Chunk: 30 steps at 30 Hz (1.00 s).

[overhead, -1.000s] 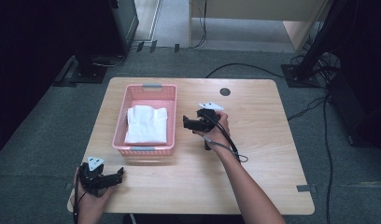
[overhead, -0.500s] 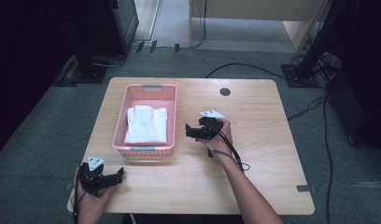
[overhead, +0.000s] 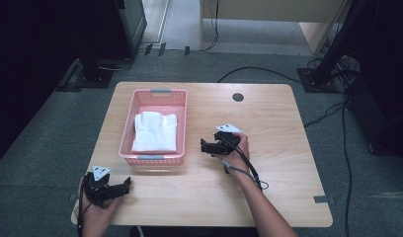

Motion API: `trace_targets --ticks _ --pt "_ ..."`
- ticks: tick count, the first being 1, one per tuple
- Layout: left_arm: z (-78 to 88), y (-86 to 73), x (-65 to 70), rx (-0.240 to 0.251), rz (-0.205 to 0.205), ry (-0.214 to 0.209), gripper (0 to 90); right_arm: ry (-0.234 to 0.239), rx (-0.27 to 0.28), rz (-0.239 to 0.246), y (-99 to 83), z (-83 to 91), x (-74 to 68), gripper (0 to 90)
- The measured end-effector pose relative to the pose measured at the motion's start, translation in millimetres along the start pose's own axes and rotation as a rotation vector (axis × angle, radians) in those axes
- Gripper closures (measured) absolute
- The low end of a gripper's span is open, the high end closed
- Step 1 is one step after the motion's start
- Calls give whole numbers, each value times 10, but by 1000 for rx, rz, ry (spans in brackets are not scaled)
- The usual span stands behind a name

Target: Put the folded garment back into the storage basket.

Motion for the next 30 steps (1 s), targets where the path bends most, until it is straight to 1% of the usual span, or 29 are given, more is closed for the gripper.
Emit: trace_targets --ticks 1,3,5,8,11,12,15,17,22,23,24,25,28,30 --pt "0 0 0 0 0 0 0 -8 -2 12 -24 3 15 0" --pt "0 0 0 0 0 0 0 -13 -6 11 -64 12 32 0" --pt "0 0 0 0 0 0 0 -17 -21 8 -98 23 46 0" --pt "0 -1 0 -1 -1 0 0 -27 -27 12 -118 40 68 0" --pt "1 -1 0 -1 -1 0 0 -44 -78 27 -181 38 97 0" --pt "0 -1 0 -1 -1 0 0 -52 -87 30 -195 43 106 0" --pt "1 -1 0 -1 -1 0 0 -51 -86 30 -210 64 109 1" --pt "0 -1 0 -1 -1 0 0 -59 -88 36 -226 80 114 1" --pt "1 -2 -1 -1 -3 0 0 -104 -98 38 -287 144 151 1" --pt "1 -2 -1 -2 -3 0 0 -113 -102 47 -303 157 159 1" --pt "1 -2 -1 -1 -3 0 0 -128 -110 67 -323 169 170 0" --pt "1 -2 -1 -1 -3 0 0 -133 -111 67 -335 184 173 1" --pt "1 -2 -1 -1 -3 0 0 -138 -111 60 -365 223 181 2" --pt "1 -2 -1 -1 -3 0 0 -135 -110 64 -387 254 191 2"
Point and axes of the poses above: each handheld gripper's, and its own axes: z roughly backward along the jaws, y roughly out of its top, x roughly to its right, the point moved 10 cm from there along -z, roughly forward along the jaws, and after that the axes turned 1 degree about -y, right-handed, at the moved point
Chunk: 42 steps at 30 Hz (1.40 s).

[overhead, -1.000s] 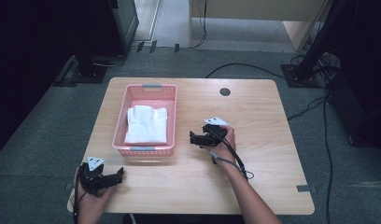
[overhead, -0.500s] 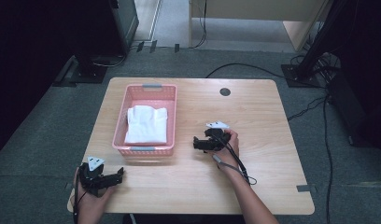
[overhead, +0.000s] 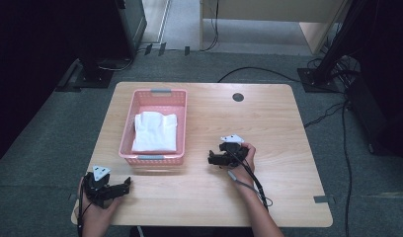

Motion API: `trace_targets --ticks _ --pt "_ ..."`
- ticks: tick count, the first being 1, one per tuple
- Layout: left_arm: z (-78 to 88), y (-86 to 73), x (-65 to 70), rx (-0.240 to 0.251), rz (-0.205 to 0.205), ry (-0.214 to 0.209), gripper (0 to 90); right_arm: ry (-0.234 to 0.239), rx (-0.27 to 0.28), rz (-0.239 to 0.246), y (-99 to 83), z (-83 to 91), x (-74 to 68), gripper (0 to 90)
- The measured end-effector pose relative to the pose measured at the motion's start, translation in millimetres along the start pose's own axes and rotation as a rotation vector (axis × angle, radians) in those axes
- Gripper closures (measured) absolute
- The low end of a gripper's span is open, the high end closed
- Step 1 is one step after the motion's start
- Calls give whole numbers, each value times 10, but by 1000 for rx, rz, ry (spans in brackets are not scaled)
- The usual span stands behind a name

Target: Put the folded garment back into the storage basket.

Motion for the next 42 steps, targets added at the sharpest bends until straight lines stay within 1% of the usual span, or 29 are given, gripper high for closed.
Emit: trace_targets --ticks 6,16,28,35,42 --pt "1 -1 0 -1 0 0 0 7 -2 9 -75 76 38 2" --pt "1 -1 0 -1 -1 1 0 7 1 11 -115 116 84 1" --pt "1 -1 0 -1 0 1 0 -6 -2 -7 -173 173 170 0" --pt "1 -1 0 -1 0 0 0 -6 -2 -7 -214 215 217 0" --pt "1 -1 0 -1 -1 0 0 -15 -2 -15 -254 256 296 0"
Point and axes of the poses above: each handheld gripper's, and its own axes: z roughly backward along the jaws, y roughly out of its top, x roughly to its right, the point moved 10 cm from there along -z, roughly forward along the jaws, and after that the axes turned 1 degree about -y, right-handed, at the moved point
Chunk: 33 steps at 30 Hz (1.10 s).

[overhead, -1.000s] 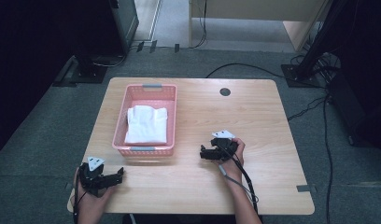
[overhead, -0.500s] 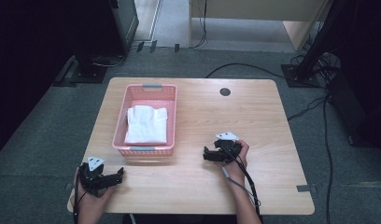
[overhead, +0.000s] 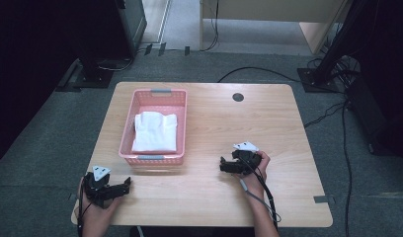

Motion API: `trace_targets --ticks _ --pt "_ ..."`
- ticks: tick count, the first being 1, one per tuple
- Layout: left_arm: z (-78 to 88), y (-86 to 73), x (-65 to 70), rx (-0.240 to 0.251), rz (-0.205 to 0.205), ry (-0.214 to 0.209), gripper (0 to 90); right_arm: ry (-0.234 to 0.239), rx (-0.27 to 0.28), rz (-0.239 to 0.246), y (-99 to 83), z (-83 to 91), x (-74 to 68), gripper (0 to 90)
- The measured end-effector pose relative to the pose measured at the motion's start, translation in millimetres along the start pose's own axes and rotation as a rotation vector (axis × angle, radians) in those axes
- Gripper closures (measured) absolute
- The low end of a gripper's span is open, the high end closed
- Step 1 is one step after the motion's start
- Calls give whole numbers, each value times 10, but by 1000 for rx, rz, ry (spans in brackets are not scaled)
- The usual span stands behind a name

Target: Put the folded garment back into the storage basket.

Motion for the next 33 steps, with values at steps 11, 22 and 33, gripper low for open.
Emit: trace_targets --ticks 11,22,33 --pt "0 0 0 0 0 0 0 -8 0 -7 -62 63 139 0" --pt "0 0 0 0 0 0 0 -15 -1 -14 -98 99 241 0" --pt "0 0 0 0 0 0 0 -25 -1 -25 -135 137 348 0"
Point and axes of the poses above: each handheld gripper's, and its own axes: z roughly backward along the jaws, y roughly out of its top, x roughly to its right, the point moved 10 cm from there along -z, roughly forward along the jaws, and after that the axes turned 1 degree about -y, right-handed, at the moved point
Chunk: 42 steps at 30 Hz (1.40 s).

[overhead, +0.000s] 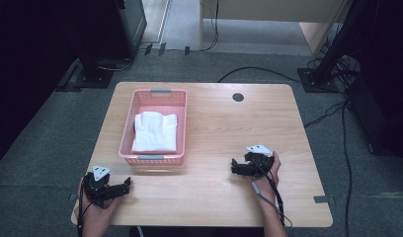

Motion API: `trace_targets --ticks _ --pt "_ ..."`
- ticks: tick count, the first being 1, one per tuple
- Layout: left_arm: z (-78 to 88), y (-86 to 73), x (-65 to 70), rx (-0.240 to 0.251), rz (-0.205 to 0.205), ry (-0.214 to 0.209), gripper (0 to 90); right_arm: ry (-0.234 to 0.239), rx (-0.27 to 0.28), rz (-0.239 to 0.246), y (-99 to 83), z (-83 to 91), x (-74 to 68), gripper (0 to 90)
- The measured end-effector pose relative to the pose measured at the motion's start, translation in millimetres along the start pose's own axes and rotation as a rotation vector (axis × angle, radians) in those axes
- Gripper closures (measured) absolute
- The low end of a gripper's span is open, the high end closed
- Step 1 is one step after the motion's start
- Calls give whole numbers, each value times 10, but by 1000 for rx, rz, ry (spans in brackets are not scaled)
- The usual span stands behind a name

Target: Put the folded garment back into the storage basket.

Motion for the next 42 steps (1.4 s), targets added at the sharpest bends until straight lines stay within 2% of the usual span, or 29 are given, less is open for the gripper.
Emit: trace_targets --ticks 42 --pt "-1 1 1 2 2 0 0 -53 -1 -54 -149 153 532 0"
Point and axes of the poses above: each handheld gripper's, and its own axes: z roughly backward along the jaws, y roughly out of its top, x roughly to its right, the point moved 10 cm from there along -z, roughly forward along the jaws, and after that the axes turned 1 degree about -y, right-handed, at the moved point
